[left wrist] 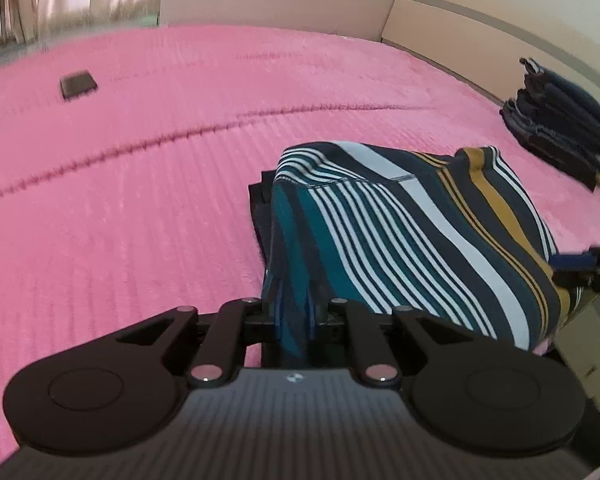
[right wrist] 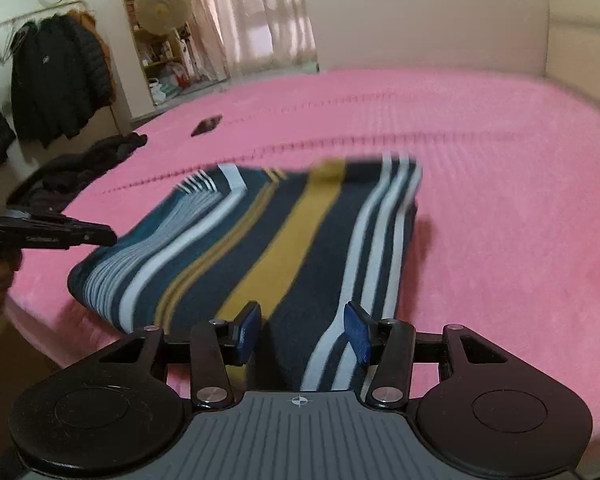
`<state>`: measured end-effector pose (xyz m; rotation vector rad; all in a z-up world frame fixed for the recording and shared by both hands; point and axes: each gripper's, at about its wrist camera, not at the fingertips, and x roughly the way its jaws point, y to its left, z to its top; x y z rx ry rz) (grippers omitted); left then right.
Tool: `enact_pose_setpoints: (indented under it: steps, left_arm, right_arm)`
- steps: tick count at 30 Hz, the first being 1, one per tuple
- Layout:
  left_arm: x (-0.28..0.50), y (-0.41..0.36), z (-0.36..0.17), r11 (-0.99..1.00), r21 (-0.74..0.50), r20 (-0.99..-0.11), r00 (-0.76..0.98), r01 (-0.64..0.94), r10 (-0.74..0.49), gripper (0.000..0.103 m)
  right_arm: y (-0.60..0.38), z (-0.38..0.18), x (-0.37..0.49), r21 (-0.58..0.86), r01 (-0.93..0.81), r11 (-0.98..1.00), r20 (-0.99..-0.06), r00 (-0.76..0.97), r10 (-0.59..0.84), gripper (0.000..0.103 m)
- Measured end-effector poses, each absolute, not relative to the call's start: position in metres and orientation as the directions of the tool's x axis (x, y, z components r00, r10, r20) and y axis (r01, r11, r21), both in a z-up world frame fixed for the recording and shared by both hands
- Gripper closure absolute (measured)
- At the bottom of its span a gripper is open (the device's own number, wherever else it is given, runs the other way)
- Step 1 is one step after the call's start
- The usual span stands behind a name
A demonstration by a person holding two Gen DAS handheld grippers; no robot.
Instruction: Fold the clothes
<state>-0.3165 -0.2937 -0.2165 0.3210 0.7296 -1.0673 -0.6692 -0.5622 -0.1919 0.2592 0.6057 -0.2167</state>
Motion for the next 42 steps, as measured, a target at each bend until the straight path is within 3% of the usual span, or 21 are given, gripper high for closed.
enact_pose_setpoints:
  steps: [2, 6, 10, 20, 42]
  left_arm:
    - [-0.333, -0.287, -0.209, 0.447, -0.053, -0.667, 0.301, 0.893, -0.681, 0.090]
    - [-0.363, -0.275, -0.198, 0.388, -0.085, -0.631, 0.252, 0.918, -0.734, 0.081]
    - [-0.381, -0.284, -0.225, 0.356, -0.032, -0.673, 0.243, 0.934, -0.698, 0.077]
    - [-0.391, -0.287, -0.230, 0.399, 0.003, -0.676, 0.297, 0.917, -0.675, 0.076]
    - [-0.394, -0.286, -0.226, 0.411, 0.034, -0.677, 0.324, 0.911, -0.661, 0.076]
  right_arm:
    - [-0.546, -0.184, -0.675, 0.157, 0.225, 0.962, -0.535, 0.838, -0.108, 0.053]
    - [-0.533, -0.210, -0.663, 0.139, 0.212, 0.967, -0.606, 0.791, -0.086, 0.053]
    - [-0.527, -0.222, -0.662, 0.119, 0.219, 0.968, -0.617, 0.780, -0.101, 0.053]
    - [-0.515, -0.223, -0.653, 0.026, 0.212, 0.977, -0.645, 0.750, -0.146, 0.047]
    - [-0.520, -0.216, -0.660, 0.086, 0.234, 0.968, -0.646, 0.753, -0.125, 0.046]
